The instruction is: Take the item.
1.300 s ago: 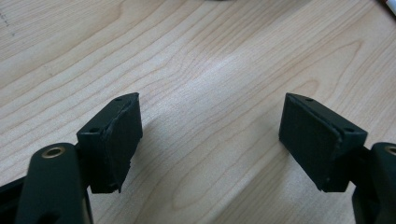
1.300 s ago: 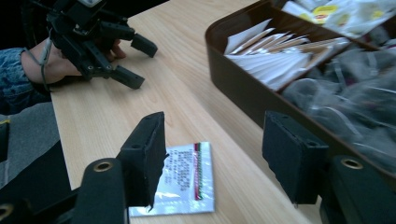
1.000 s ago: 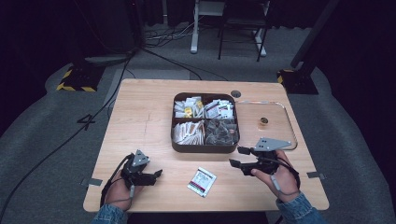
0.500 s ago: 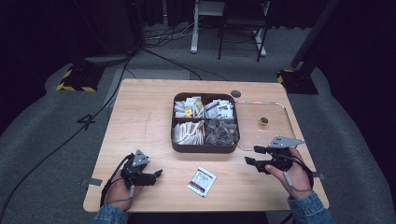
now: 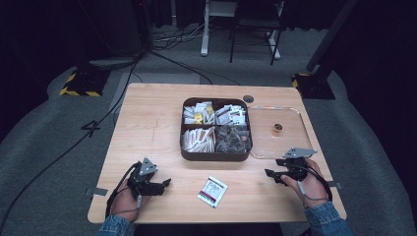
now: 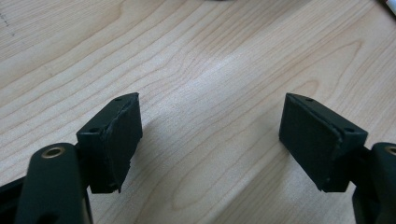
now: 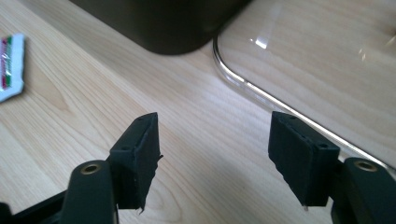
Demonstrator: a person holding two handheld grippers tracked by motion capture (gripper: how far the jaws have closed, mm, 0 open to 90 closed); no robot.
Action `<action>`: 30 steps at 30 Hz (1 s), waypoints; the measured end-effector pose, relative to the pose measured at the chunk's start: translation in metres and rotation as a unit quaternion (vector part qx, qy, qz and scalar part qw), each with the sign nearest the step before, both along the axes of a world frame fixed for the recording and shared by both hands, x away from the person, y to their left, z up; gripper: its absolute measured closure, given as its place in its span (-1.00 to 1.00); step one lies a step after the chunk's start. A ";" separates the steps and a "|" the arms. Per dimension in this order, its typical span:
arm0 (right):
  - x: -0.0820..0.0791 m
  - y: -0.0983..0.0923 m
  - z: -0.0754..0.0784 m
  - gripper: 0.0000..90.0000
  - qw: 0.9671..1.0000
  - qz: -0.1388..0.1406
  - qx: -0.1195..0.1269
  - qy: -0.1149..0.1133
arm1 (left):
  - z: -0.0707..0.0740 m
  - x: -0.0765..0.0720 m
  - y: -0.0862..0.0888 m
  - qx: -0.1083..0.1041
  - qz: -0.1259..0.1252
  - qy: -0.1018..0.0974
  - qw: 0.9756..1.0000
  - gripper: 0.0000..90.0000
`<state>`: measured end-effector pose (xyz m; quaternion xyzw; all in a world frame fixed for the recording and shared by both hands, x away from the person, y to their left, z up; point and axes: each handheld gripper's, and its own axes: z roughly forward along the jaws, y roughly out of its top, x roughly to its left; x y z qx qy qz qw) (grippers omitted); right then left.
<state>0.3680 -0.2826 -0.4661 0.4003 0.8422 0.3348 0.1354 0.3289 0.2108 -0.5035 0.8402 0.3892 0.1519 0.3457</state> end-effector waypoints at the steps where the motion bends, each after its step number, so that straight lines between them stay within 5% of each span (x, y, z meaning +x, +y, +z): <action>1: 0.000 0.000 -0.003 -0.24 1.000 -0.001 -0.003 0.002 | 0.000 0.000 0.000 0.000 0.000 0.000 1.000 -0.51; 9: -0.004 0.005 -0.021 -0.33 0.999 0.008 -0.022 0.022 | 0.000 0.000 0.000 0.000 0.000 0.000 1.000 -0.51; 13: -0.006 0.008 -0.026 -0.42 1.000 0.012 -0.023 -0.001 | 0.000 0.000 0.000 0.000 0.000 0.000 1.000 -0.51; 18: -0.007 0.013 -0.038 -0.85 0.999 0.013 0.001 -0.038 | 0.000 0.000 0.000 0.000 0.001 0.000 1.000 -0.51; 30: -0.006 0.014 -0.039 -0.86 0.999 0.013 0.003 -0.041 | 0.000 0.000 0.000 0.000 0.000 0.000 1.000 -0.51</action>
